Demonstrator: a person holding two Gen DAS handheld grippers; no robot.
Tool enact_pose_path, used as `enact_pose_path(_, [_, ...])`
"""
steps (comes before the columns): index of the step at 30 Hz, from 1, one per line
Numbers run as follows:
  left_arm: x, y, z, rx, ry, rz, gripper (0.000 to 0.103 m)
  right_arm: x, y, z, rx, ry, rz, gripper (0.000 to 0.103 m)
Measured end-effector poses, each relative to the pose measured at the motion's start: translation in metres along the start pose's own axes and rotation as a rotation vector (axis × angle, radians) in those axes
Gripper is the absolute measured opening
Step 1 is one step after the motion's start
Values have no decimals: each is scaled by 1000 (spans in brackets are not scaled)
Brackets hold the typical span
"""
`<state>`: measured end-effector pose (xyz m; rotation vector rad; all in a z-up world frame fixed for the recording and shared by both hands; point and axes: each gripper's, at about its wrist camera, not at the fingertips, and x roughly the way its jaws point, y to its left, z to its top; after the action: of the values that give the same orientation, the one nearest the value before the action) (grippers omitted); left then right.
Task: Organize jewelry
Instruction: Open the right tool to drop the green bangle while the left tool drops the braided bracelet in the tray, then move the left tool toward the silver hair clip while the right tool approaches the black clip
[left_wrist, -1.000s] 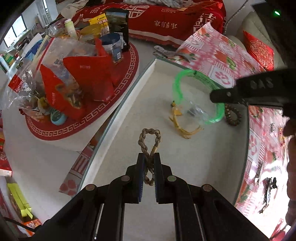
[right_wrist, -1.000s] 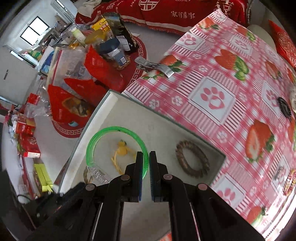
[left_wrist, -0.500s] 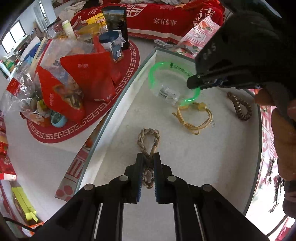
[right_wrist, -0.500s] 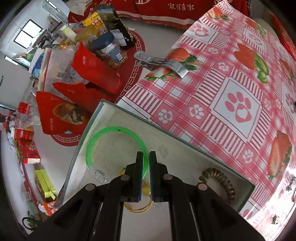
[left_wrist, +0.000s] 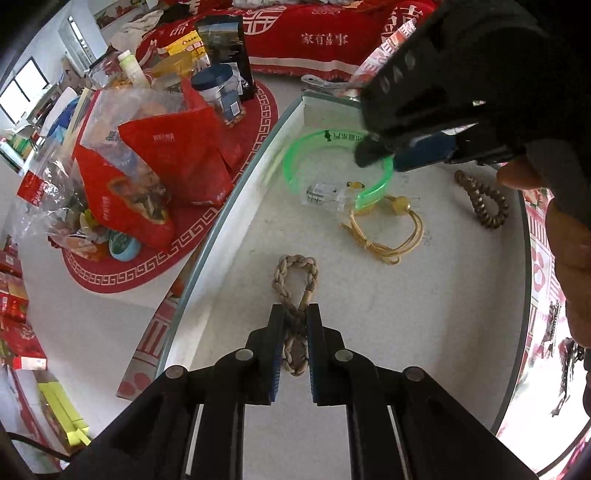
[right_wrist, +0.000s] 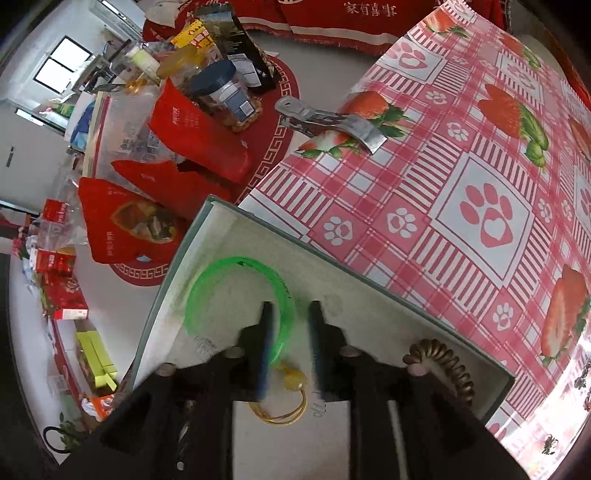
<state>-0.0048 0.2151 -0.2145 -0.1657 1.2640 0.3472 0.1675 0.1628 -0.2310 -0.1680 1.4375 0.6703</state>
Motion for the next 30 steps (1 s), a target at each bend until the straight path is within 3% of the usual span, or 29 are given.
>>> enact_pose_path(1, [0, 0, 0, 1, 1, 2, 16, -2, -1, -1, 0, -2, 5, 48])
enact_pose_path(2, [0, 0, 0, 2, 3, 3, 16, -3, -2, -2, 1, -6, 9, 50])
enact_pose_path(9, [-7, -2, 0, 10, 2, 1, 16, -24, -9, -13, 26, -26, 73, 50])
enact_pose_path(10, [-7, -2, 1, 10, 2, -7, 22, -28, -11, -16, 26, -32, 80, 50])
enact_pose_path(11, [-8, -2, 2, 11, 4, -11, 37, -34, -12, -19, 28, -40, 87, 50])
enact_pose_path(12, [-10, -2, 3, 9, 6, -10, 88, -41, -14, -24, 33, -48, 92, 50])
enact_pose_path(13, [-13, -2, 3, 1, -13, 6, 103, -46, -17, -28, 41, -55, 95, 50])
enact_pose_path(15, [-23, -3, 5, 17, -60, 24, 103, -58, -24, -37, 57, -68, 102, 50])
enact_pose_path(21, [-30, -10, 11, 54, -56, 29, 103, -86, -54, -68, 137, -97, 97, 51])
enact_pose_path(30, [-41, -33, 15, 129, -9, -17, 103, -118, -104, -119, 271, -129, 86, 69])
